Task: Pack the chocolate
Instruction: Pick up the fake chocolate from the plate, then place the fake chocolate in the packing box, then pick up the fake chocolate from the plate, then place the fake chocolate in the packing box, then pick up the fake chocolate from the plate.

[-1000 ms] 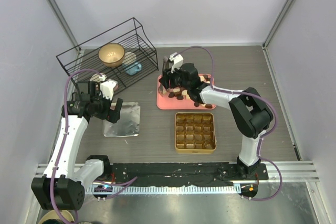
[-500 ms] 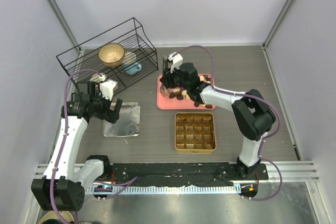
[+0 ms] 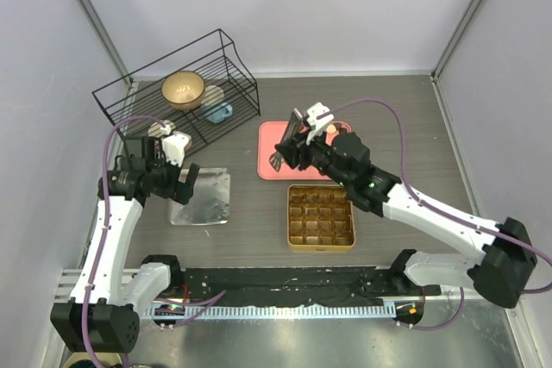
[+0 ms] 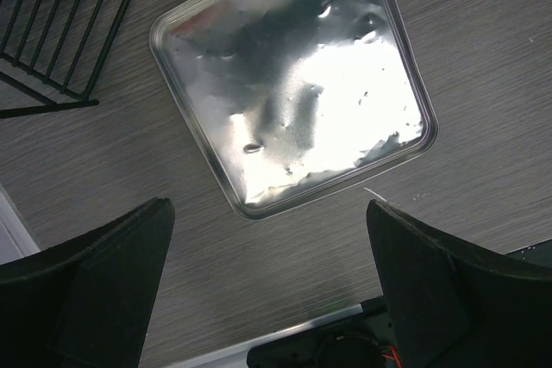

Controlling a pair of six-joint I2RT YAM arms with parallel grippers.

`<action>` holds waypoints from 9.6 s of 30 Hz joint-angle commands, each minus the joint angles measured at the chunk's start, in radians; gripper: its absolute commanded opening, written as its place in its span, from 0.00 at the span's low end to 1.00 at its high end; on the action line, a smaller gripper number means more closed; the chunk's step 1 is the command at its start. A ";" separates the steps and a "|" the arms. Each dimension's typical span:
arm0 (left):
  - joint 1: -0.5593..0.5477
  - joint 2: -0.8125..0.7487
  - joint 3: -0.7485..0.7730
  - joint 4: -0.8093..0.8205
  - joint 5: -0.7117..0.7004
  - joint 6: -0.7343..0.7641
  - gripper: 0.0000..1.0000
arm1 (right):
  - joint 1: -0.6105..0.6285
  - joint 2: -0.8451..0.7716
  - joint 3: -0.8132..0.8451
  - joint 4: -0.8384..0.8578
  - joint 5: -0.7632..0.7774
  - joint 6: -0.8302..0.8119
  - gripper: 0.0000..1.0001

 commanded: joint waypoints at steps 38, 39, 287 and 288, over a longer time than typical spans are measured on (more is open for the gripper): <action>0.004 -0.093 0.067 -0.079 -0.014 0.040 1.00 | 0.079 -0.197 -0.239 -0.093 0.162 0.098 0.44; 0.004 -0.094 0.069 -0.080 -0.017 0.047 1.00 | 0.079 -0.192 -0.240 -0.091 0.162 0.100 0.44; 0.004 0.052 0.129 -0.085 -0.131 0.060 1.00 | -0.189 0.508 0.114 0.217 0.007 0.039 0.49; 0.004 0.050 0.130 -0.085 -0.131 0.060 0.99 | -0.189 0.506 0.112 0.214 0.009 0.039 0.49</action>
